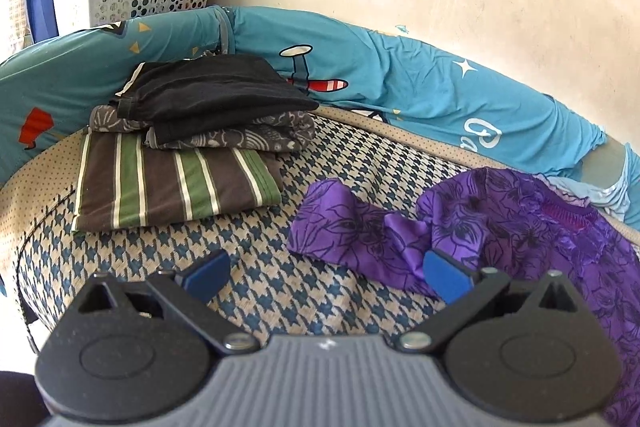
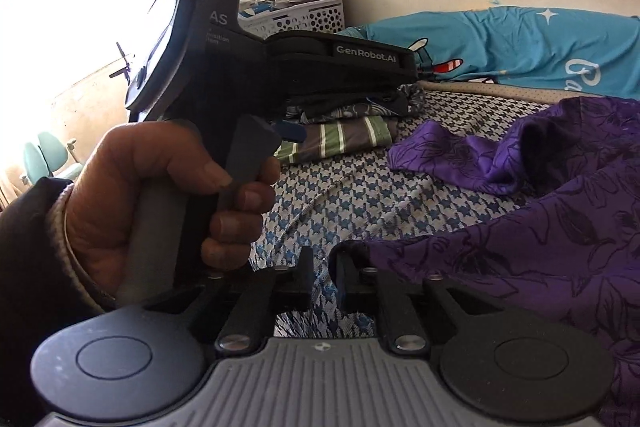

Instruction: Fold clothes

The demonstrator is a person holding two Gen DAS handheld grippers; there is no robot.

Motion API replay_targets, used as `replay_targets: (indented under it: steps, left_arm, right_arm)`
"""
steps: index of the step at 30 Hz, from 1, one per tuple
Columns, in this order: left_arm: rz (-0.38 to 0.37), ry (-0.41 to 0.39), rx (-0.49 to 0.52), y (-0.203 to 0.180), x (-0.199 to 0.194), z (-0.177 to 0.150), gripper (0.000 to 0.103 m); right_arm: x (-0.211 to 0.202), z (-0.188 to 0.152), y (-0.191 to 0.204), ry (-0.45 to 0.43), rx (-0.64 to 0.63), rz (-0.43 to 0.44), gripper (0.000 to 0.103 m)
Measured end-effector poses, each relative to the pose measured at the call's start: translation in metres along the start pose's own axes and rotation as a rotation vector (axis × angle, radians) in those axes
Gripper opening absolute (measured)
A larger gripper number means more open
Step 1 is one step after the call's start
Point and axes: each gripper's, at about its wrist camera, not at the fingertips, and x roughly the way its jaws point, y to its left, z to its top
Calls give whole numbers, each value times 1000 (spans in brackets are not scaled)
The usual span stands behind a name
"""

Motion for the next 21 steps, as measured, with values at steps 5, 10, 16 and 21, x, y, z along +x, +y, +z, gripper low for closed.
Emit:
replay_targets:
  steps: [5,10,16,21]
  left_arm:
    - [-4,-3,53,-14,1,-6,103]
    - [-39,-12,90,-30,-1,-12,103]
    - [-128,22,153,-56,-1,-26,103]
    - [-187,46,243,-87,-1,-41,103]
  right_arm:
    - [-19,-2,-6,-17,33,-32,40]
    - [-36,-6,-13,-12,59,-45,50]
    - [-70,-16,-34,-54,124,-156,56]
    - [-104,-29,-58,-91,195,-289,56]
